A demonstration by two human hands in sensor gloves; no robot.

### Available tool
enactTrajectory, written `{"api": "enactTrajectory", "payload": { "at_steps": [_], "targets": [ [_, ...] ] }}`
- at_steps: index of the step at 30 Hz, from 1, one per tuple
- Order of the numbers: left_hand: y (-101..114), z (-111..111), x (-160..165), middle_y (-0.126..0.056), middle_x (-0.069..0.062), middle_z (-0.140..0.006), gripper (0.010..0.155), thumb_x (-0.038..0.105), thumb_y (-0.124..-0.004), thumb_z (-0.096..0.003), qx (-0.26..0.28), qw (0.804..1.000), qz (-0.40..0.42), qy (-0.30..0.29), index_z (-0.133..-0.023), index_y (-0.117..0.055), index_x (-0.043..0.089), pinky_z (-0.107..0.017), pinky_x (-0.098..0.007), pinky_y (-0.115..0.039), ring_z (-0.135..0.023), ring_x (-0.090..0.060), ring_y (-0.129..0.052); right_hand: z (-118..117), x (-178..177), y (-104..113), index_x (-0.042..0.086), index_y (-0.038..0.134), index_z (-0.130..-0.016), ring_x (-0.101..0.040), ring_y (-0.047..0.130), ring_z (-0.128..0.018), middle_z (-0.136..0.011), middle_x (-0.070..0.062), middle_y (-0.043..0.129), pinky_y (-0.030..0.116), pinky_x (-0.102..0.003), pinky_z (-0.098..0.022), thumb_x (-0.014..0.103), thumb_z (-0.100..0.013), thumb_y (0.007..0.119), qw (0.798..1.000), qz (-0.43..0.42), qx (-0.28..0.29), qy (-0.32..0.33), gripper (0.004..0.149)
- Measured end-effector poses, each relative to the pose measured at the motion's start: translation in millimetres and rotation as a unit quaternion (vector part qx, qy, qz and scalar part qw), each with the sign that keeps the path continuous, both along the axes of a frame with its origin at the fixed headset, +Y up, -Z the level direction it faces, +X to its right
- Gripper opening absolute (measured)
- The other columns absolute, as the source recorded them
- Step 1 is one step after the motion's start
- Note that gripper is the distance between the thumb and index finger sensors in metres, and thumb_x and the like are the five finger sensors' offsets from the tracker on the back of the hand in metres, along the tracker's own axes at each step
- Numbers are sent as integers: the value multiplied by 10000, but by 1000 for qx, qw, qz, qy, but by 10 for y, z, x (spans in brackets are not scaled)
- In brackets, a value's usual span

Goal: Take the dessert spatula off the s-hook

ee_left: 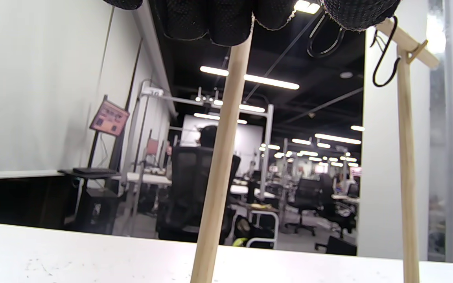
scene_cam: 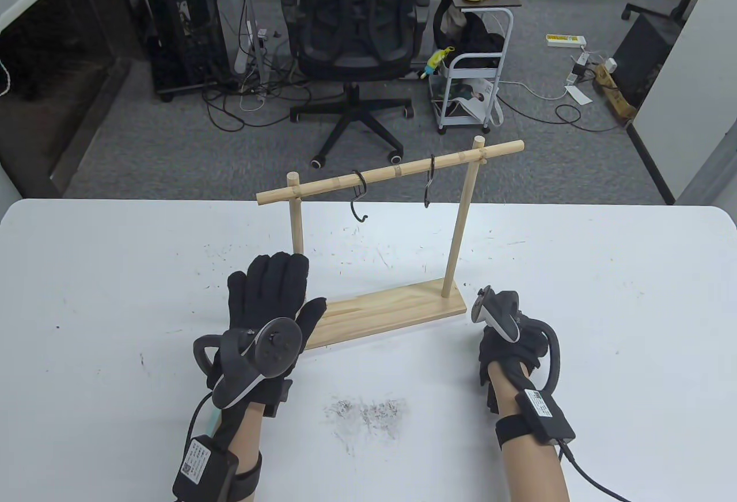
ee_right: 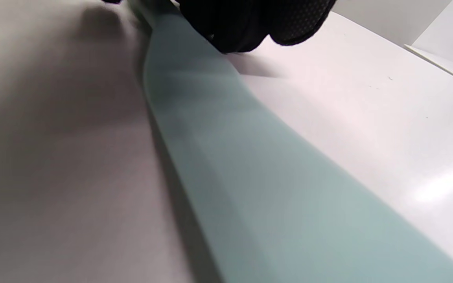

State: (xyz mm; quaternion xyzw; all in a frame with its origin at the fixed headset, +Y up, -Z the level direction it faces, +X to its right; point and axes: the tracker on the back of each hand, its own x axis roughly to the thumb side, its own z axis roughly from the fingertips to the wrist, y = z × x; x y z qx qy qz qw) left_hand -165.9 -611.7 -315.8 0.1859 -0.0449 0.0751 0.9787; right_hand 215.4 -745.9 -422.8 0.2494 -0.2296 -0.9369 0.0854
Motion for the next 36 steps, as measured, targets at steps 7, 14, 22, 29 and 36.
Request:
{"api": "enactTrajectory", "payload": {
  "at_steps": [7,14,22,29,36],
  "targets": [
    [1,-4,-4,-580,4,-1286,742,675,-618,-555,-3,1000,-5,6,-1214,-472,369,-871,-609,-471,-1202,-329,-571,80,-3,372,211,527,-1105,-361,800,-833,-992,-87,709,662,-559,-635,535,-525,643,998,-49,43,23,674],
    [3,-7,-3,-577,1,-1287,743,675,-618,-556,-3,1000,-10,9,-1215,-477,361,-870,-611,-464,-1203,-332,-567,354,-160,1048,218,573,-1099,-417,723,-934,-1084,-114,651,599,-599,-680,524,-526,658,970,-155,155,109,655],
    [2,-14,-9,-586,4,-1283,738,673,-620,-555,-6,1000,-15,15,-1211,-491,360,-869,-610,-465,-1201,-331,-573,669,-367,1500,211,600,-1099,-457,670,-984,-1119,-128,629,552,-630,-700,526,-526,665,923,-220,243,202,657],
    [-2,-23,-9,-586,1,-1284,738,672,-619,-556,-9,1000,-15,16,-1212,-492,357,-869,-610,-462,-1202,-331,-573,871,-476,1597,198,574,-1111,-484,581,-1028,-1158,-143,560,497,-658,-708,533,-529,665,876,-261,312,261,678],
    [-2,-31,-14,-584,3,-1285,740,673,-617,-557,-12,1000,-12,15,-1213,-490,356,-870,-609,-461,-1203,-330,-568,973,-504,1558,189,565,-1116,-486,533,-1049,-1171,-149,535,478,-668,-709,537,-528,666,848,-278,354,278,691]
  ]
}}
